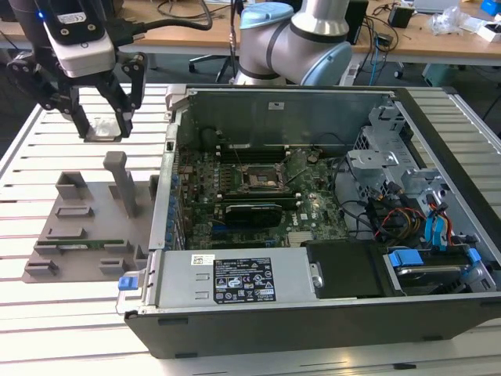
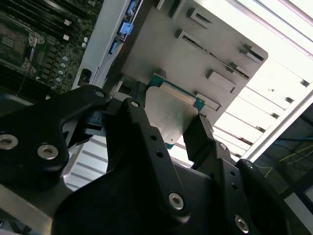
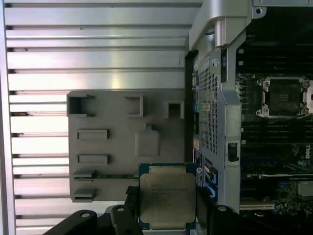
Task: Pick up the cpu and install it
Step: 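Pick up the cpu and move it towards the insertion slot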
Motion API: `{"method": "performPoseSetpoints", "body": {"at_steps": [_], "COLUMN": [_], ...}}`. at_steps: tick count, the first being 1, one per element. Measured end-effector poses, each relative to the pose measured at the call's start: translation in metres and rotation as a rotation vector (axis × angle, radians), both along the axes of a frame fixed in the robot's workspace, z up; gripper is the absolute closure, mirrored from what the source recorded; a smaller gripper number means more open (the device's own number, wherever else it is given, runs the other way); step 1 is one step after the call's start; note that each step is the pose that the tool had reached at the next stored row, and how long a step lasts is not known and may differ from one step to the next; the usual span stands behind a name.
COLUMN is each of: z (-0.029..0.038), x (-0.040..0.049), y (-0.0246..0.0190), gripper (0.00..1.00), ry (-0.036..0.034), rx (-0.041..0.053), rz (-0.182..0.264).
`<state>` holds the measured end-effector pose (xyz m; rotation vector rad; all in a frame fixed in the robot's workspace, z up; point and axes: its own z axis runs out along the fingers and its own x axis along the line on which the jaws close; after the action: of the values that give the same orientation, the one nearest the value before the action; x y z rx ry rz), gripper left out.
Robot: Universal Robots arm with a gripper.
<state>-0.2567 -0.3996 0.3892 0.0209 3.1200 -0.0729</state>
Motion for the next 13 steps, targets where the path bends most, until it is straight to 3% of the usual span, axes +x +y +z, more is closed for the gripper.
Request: {"method": "performPoseSetpoints", "body": {"at_steps": [13], "z": [-0.0006], "x": [0.0184], "y": [0.0029], "gripper": [0.45], "ry": [0.0], "rx": [-0.0086], "rz": [0.0]}}
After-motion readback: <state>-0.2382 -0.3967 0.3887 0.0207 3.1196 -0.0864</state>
